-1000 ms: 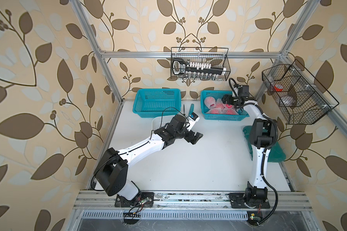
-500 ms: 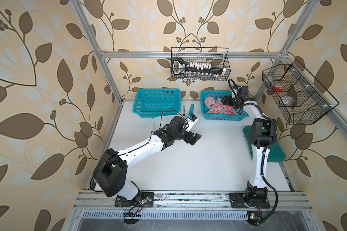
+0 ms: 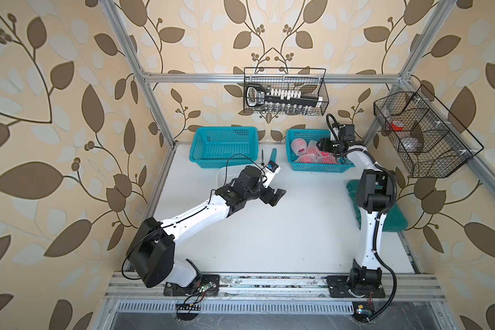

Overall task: Remove foam nets from apples
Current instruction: Pick up the apple from the basket.

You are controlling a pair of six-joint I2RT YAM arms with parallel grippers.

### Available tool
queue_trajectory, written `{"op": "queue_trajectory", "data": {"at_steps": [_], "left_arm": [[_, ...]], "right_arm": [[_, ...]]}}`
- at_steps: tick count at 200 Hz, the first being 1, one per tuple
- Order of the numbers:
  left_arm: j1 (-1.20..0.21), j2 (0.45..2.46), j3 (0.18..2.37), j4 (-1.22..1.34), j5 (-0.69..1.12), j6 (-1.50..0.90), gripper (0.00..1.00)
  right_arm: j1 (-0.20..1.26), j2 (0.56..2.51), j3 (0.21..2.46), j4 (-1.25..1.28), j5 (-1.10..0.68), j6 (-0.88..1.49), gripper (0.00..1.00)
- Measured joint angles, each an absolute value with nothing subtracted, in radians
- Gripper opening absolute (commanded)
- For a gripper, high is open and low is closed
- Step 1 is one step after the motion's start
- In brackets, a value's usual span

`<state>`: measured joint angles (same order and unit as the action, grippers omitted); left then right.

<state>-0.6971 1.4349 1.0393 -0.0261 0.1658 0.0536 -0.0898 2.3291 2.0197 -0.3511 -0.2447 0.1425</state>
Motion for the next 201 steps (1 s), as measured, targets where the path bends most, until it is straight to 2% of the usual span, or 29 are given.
{"op": "queue_trajectory", "data": {"at_steps": [80, 126, 174, 201], "left_arm": [[-0.697, 1.41, 1.024, -0.024, 0.118, 0.053, 0.99], [-0.697, 1.378, 1.02, -0.031, 0.091, 0.021, 0.99], [-0.665, 1.314, 0.991, -0.026, 0.131, -0.077, 0.98], [-0.621, 1.305, 0.933, 0.018, 0.176, -0.143, 0.99]], "right_arm": [[-0.09, 2.255, 1.963, -0.331, -0.267, 0.168, 0.59], [-0.09, 2.124, 1.866, -0.318, -0.28, 0.191, 0.58], [-0.069, 1.84, 1.603, -0.256, -0.359, 0.235, 0.58], [0.021, 1.637, 1.36, -0.149, -0.429, 0.261, 0.59]]}}
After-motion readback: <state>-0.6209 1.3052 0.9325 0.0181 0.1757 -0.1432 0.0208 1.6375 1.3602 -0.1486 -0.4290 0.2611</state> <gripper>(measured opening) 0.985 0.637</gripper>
